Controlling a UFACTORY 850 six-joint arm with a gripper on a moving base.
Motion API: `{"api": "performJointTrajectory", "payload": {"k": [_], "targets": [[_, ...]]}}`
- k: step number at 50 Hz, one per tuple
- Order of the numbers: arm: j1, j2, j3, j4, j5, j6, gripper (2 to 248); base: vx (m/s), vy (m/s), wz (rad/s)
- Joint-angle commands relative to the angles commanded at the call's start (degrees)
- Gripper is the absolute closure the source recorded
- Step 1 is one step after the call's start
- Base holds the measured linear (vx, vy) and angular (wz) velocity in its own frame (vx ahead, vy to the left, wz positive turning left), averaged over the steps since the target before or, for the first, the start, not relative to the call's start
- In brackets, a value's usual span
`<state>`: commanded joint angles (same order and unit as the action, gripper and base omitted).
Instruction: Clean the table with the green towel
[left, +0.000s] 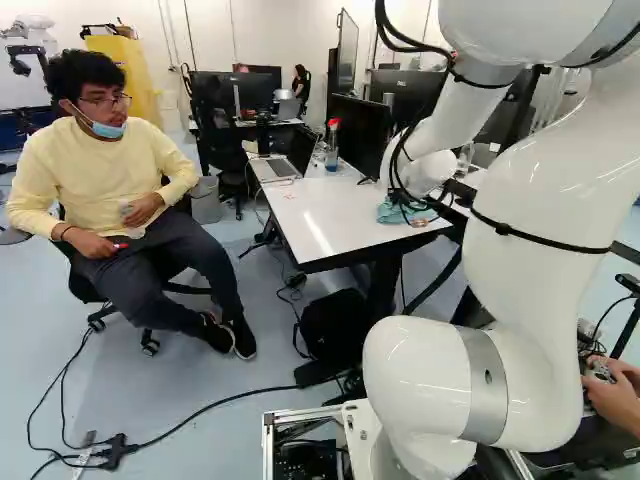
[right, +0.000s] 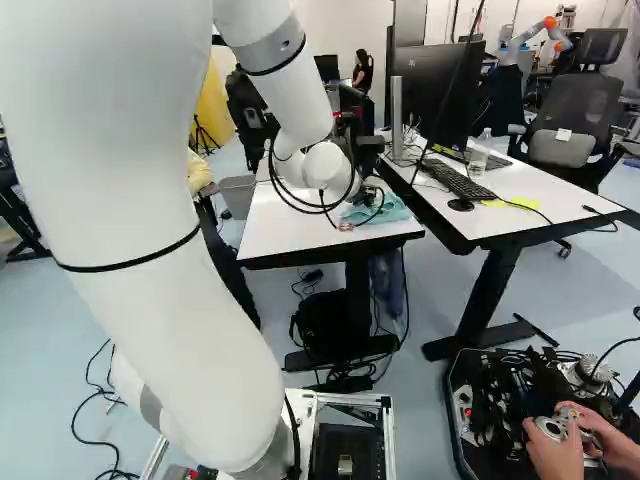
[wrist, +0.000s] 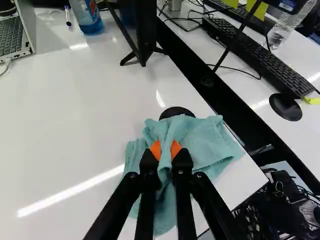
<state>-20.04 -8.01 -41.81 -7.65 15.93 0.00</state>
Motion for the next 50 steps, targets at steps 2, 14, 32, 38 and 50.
{"api": "performJointTrajectory", "payload": {"k": [2, 14, 32, 38, 50], "targets": [[0.01, 0.15, -0.13, 0.0, 0.0, 0.0, 209, 0.0, 0.0, 0.0], [0.26, 0.41, -1.63, 0.0, -0.04, 0.0, 209, 0.0, 0.0, 0.0], [2.06, -0.63, -5.37, 0.0, -1.61, 0.0, 209, 0.0, 0.0, 0.0], [3.03, -0.9, -6.51, 0.0, -2.27, 0.0, 209, 0.0, 0.0, 0.0], [5.2, -0.66, -7.94, 0.0, -3.03, 0.0, 209, 0.0, 0.0, 0.0]]}}
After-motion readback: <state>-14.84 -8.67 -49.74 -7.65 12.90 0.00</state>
